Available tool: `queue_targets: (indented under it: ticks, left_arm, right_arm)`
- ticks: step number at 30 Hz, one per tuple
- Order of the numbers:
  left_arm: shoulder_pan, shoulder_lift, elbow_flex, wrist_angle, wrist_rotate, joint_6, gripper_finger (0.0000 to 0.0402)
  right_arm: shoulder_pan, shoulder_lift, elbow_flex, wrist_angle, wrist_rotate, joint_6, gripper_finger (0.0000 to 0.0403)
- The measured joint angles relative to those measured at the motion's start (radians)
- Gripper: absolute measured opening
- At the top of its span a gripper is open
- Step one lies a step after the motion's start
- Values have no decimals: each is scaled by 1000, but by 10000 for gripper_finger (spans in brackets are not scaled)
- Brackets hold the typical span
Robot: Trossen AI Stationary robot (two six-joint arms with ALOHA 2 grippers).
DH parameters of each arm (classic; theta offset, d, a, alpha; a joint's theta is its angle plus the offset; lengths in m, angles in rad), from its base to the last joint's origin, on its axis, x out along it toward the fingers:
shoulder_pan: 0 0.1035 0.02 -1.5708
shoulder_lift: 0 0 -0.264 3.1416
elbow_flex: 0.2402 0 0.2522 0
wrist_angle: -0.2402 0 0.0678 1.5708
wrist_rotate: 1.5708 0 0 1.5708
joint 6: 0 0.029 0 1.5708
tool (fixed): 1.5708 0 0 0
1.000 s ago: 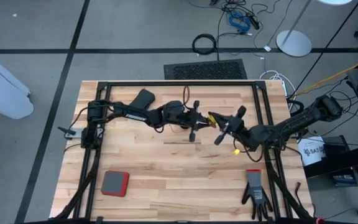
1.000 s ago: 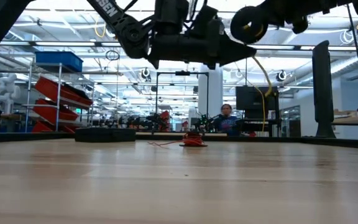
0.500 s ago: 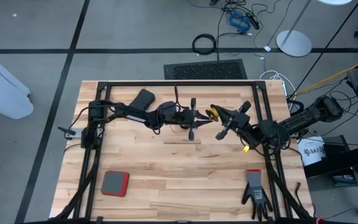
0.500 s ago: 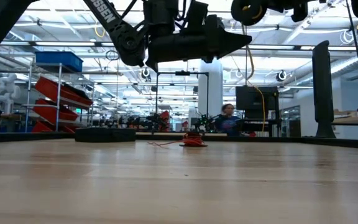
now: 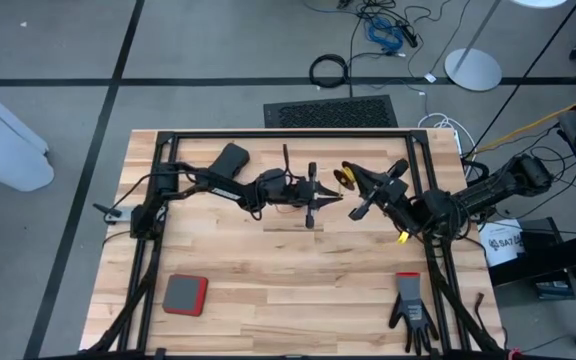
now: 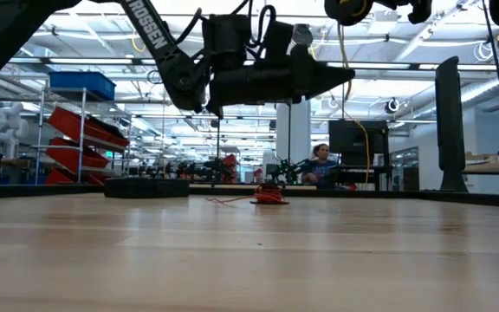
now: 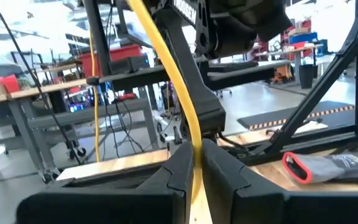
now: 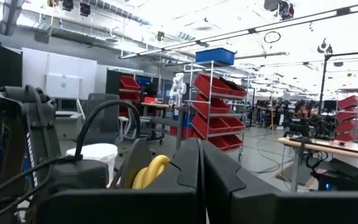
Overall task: Coil cords
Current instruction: Coil the yellow wire on the spool
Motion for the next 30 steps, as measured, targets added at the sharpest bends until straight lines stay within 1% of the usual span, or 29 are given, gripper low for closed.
queue_targets:
  ticks: [2, 12, 13, 15, 17, 20, 24, 30]
  left_arm:
    - [0, 8, 0, 20, 0, 0, 37]
    - [0, 11, 0, 19, -22, 8, 37]
    - [0, 11, 0, 18, -29, 8, 37]
    - [-7, 19, 0, 31, -81, 8, 34]
    - [-14, 19, 0, 28, -116, 8, 26]
    - [-22, 20, 8, 8, -138, 7, 9]
    - [-35, 20, 21, -4, -196, 7, 6]
    - [-39, 20, 67, -145, -208, -1, 3]
  right_arm:
    - [-2, 0, 0, 2, 0, -2, 0]
    - [-7, 0, 0, -1, 4, -2, 0]
    - [-7, 0, 0, -1, 4, -1, 0]
    - [-10, 0, 0, -2, 3, 2, 0]
    - [-21, 3, 0, -15, 4, 30, 0]
    - [-49, 9, 1, -71, 2, 95, 0]
    - [-93, 50, 1, -103, 3, 169, 0]
    - [-146, 145, 1, -93, 3, 247, 0]
